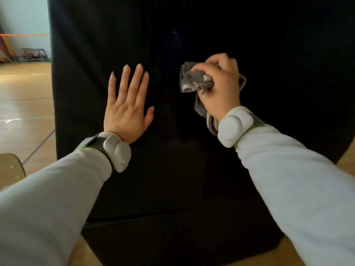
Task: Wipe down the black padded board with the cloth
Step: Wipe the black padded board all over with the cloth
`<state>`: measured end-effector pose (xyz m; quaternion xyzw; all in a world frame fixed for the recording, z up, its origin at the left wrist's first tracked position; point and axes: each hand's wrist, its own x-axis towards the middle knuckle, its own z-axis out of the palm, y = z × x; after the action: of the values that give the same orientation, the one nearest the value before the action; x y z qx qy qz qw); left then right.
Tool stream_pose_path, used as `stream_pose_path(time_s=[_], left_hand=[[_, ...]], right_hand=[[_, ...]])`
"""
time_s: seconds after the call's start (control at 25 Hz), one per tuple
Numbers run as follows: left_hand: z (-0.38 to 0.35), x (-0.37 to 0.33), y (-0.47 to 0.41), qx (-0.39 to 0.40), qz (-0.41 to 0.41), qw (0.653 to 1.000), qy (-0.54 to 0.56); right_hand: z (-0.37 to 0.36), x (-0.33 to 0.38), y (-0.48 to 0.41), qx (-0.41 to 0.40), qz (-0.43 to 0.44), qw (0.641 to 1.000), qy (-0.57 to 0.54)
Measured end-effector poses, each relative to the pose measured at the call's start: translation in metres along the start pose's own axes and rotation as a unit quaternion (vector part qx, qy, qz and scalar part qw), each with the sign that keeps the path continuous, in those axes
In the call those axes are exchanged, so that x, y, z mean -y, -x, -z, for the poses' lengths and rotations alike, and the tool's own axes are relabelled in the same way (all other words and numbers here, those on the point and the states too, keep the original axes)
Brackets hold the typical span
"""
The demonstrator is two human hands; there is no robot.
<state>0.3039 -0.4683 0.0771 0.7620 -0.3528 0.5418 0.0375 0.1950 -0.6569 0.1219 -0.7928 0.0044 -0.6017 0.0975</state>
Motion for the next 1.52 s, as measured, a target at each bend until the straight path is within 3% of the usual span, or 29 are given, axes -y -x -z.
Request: stream_pose_path(time_s=[0.2,0.36,0.52,0.6,0.72,0.8,0.92,1.16,1.24,1.4,1.52], left_hand=[[0.007,0.0,0.0,0.004,-0.014,0.998,0.058],[0.007,0.001,0.023,0.013,-0.043,0.994,0.097],[-0.003,0.0,0.054,0.051,-0.059,0.995,0.065],[-0.011,-0.002,0.059,0.052,-0.059,0.996,0.041],[-0.02,-0.003,0.06,0.042,-0.049,0.998,0.024],[-0.021,-0.004,0.06,0.043,-0.046,0.998,0.018],[-0.021,-0.004,0.06,0.042,-0.044,0.998,0.015],[-0.022,-0.005,0.06,0.039,-0.049,0.998,0.017],[-0.022,-0.006,0.059,0.039,-0.045,0.998,0.016],[-0.022,-0.006,0.059,0.038,-0.043,0.998,0.015],[-0.022,-0.005,0.059,0.037,-0.041,0.998,0.017]], right_hand=[[-0.017,-0.001,0.04,0.028,0.017,0.999,0.005],[-0.019,-0.006,0.08,0.106,0.024,0.994,0.009],[-0.012,-0.015,0.131,0.221,0.059,0.973,0.002],[-0.006,-0.014,0.118,0.181,0.056,0.982,-0.003],[-0.011,-0.002,0.06,0.028,0.003,1.0,0.011],[-0.019,0.006,0.038,-0.014,-0.011,1.0,0.015],[-0.033,0.002,0.064,0.025,0.021,0.999,0.017],[-0.031,-0.011,0.148,0.223,0.082,0.971,0.012],[-0.019,-0.007,0.131,0.204,0.08,0.976,-0.019],[-0.01,-0.001,0.047,0.014,0.021,1.0,-0.005],[-0.025,0.001,0.054,0.015,0.018,1.0,0.018]])
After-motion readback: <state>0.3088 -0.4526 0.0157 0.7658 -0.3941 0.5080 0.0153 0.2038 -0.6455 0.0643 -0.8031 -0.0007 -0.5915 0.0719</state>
